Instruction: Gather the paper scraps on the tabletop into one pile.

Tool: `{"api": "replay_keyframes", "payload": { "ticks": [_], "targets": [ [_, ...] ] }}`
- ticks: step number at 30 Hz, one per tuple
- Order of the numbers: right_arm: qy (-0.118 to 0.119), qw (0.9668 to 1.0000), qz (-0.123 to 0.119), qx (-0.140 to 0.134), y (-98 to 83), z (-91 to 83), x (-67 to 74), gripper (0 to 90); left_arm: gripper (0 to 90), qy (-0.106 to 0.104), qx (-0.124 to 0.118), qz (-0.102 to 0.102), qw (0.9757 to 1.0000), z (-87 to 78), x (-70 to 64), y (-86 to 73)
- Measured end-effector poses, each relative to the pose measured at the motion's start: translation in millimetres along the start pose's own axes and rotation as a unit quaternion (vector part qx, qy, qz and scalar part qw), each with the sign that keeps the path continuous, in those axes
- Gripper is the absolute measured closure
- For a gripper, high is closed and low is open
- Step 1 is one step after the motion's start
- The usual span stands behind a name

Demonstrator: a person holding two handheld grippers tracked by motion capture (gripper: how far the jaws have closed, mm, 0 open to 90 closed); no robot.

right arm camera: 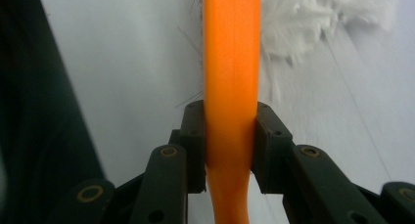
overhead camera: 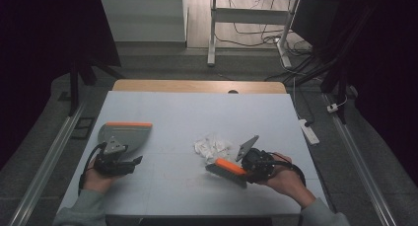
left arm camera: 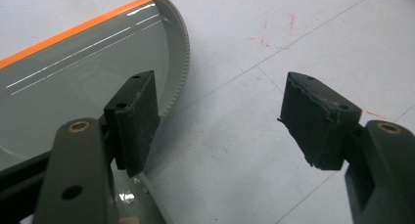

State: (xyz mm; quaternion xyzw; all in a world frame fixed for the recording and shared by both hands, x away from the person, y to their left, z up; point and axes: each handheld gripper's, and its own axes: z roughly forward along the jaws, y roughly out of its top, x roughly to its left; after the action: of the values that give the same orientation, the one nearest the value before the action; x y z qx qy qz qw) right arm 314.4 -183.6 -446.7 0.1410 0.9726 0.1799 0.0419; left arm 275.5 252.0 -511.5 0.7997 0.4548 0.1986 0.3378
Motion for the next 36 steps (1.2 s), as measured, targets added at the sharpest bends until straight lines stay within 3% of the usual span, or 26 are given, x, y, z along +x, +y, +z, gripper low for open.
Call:
{"api": "replay_keyframes", "payload": {
  "ticks": [3,6,10,12,19,22,28,36],
  "targets": [
    [-0.02,0.9997,-0.01,-0.001,11.2,7.3,-4.5,70.1,31.0,0.001,0.0,-0.004,1.0,-0.6,1.2,-0.5],
    [-0.029,0.9994,-0.006,-0.02,21.1,11.7,-13.5,70.1,31.1,0.0,-0.001,-0.003,1.0,-0.9,1.3,-0.9],
    [-0.028,0.9972,0.002,-0.07,29.1,3.3,-18.3,70.2,31.1,-0.001,-0.001,-0.003,1.0,-0.9,1.7,-0.9],
    [-0.033,0.9944,-0.001,-0.1,31.6,-4.4,-17.8,70.1,31.1,-0.001,-0.001,-0.003,1.0,-0.7,1.7,-0.9],
    [-0.05,0.984,0.034,-0.167,28.1,-26.7,-19.5,70.1,31.1,-0.001,-0.002,0.0,1.0,-0.9,0.3,-0.2],
    [-0.067,0.9815,0.052,-0.172,25.4,-24.4,-21.6,70.1,31.1,-0.001,-0.001,0.001,1.0,-0.3,0.1,0.2],
    [-0.062,0.9762,0.084,-0.19,16.9,-22.1,-29.8,70.1,31.1,0.001,0.0,0.006,1.0,0.4,-3.8,1.1],
    [-0.082,0.9709,0.137,-0.179,-7.5,-24.1,-45.2,70.1,31.2,-0.003,-0.002,0.011,0.9999,2.8,-8.1,4.8]
  ]
}}
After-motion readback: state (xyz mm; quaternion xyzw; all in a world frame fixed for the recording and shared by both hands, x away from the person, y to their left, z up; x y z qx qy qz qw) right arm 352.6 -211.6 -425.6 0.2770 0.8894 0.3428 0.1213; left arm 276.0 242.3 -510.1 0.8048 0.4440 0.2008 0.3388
